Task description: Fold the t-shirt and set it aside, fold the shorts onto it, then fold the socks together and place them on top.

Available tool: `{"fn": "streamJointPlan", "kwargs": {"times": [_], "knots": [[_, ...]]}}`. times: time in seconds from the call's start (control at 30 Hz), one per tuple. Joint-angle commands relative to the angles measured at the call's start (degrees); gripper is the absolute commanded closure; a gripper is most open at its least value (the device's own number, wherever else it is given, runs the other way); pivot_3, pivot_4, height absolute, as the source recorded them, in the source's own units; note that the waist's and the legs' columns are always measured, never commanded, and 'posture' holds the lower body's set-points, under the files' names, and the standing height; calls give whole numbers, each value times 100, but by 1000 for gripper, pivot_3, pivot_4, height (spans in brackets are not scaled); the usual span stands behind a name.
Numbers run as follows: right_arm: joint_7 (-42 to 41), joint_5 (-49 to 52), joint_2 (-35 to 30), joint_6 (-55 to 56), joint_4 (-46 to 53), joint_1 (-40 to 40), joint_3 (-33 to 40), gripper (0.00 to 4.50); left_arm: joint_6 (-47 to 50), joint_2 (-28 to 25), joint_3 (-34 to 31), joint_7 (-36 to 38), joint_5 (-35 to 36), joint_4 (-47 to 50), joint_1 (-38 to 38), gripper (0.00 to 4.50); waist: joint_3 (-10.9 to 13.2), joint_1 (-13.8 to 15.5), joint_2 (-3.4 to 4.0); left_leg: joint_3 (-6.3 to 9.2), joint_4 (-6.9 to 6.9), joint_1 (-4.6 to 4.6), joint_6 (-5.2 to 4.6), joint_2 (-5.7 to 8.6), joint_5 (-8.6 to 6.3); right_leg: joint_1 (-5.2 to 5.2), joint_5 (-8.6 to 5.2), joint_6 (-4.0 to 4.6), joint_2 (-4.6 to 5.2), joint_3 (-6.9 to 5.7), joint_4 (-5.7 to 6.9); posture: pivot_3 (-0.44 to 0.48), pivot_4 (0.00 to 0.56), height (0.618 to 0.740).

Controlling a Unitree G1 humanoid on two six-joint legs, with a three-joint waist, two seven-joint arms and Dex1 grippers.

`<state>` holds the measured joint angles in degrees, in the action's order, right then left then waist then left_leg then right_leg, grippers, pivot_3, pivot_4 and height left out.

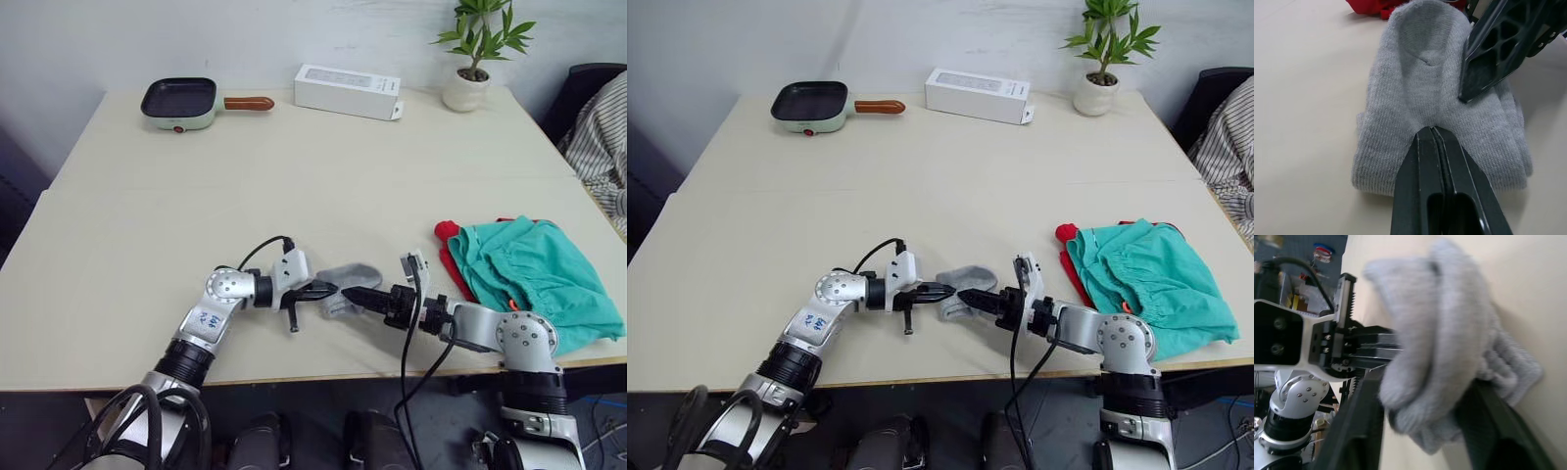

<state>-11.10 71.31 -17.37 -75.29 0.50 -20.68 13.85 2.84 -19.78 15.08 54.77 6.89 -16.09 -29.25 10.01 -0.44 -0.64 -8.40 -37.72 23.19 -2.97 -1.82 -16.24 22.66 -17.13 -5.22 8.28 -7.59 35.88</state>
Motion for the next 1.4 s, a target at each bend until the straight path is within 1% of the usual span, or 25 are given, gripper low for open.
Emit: {"fn": "streamJointPlan", "kwargs": {"times": [0.03,0.07,0.1,0.33,0.47,0.5,0.57,0.73,0.8,0.87,0.9,1.03,1.17,1.37,1.4], "knots": [[101,25,54,-8,65,43,67,3963,44,-98,28,-5,-129,-22,127,4500,-2,-5,-2,0,0,0,0,0,0,-1,0,0,0,0,-1,0,150,740],[108,23,55,9,79,61,77,4285,25,-96,15,-5,-121,-26,130,4500,-3,-6,-3,0,0,-1,0,0,0,-2,0,0,0,0,-1,0,150,740],[114,24,58,27,91,75,84,4453,6,-93,6,-6,-118,-31,130,4500,-3,-3,-4,0,-1,-2,-1,0,0,-3,0,0,1,1,-2,0,150,740],[-12,47,-73,124,384,178,122,4453,-93,-73,-46,10,-105,-131,46,4500,-2,15,-3,0,3,0,-1,0,-1,-2,0,0,3,1,-7,0,150,740],[12,578,-387,-214,475,290,376,4453,-108,-69,-42,28,-105,-145,31,4500,0,44,1,1,10,3,-2,2,0,-1,1,-1,4,0,-16,0,150,740],[30,749,-505,-337,504,338,409,3948,-108,-68,-41,31,-105,-148,27,4500,2,57,3,1,10,4,-3,4,-1,-1,1,-2,6,-2,-17,0,150,740],[178,987,-717,-510,516,422,477,3408,-113,-65,-39,36,-105,-155,20,4500,2,53,4,2,12,10,-10,8,-4,0,2,-4,10,-3,-25,0,150,740],[765,1472,-1120,-734,12,430,633,1614,-118,-45,-32,55,-109,-161,10,4500,3,35,4,-2,15,10,-17,9,-10,-1,6,-11,10,-3,-35,0,150,740],[957,1680,-1180,-741,-216,358,590,989,-116,-35,-30,66,-107,-166,-4,4500,3,35,5,-2,16,9,-17,8,-9,0,6,-10,9,-3,-36,0,150,740],[1165,1884,-1156,-707,-394,262,478,257,-116,-32,-28,78,-107,-169,-17,4500,3,35,5,-2,17,8,-17,7,-8,-1,6,-10,8,-3,-36,0,150,740],[1294,1908,-1182,-808,-469,176,317,16,-115,-30,-27,82,-109,-177,-26,4500,3,35,5,-2,16,8,-18,7,-8,-2,6,-10,9,-3,-36,0,150,740],[1742,2312,-905,-737,-746,-8,-91,16,-115,-21,-25,79,-128,-206,-62,4500,2,19,4,-3,17,8,-18,6,-7,-3,6,-11,9,-3,-38,0,150,740],[2079,2419,-545,-642,-942,-199,-428,16,-94,-43,-15,85,-156,-165,-51,4500,1,-30,3,-4,30,1,-11,4,-2,-2,6,-10,5,-3,-37,0,150,740],[2549,2445,-97,-293,-1253,-425,-514,16,-85,-95,-48,74,-165,-143,-38,4500,-1,-133,2,-4,48,-4,0,3,7,-1,6,-10,1,-5,-35,0,150,740],[2618,2443,-28,-174,-1291,-448,-465,200,-78,-107,-55,72,-163,-128,-28,4500,-1,-136,2,-4,49,-5,2,2,8,-1,6,-10,-1,-5,-35,0,150,740]]}}
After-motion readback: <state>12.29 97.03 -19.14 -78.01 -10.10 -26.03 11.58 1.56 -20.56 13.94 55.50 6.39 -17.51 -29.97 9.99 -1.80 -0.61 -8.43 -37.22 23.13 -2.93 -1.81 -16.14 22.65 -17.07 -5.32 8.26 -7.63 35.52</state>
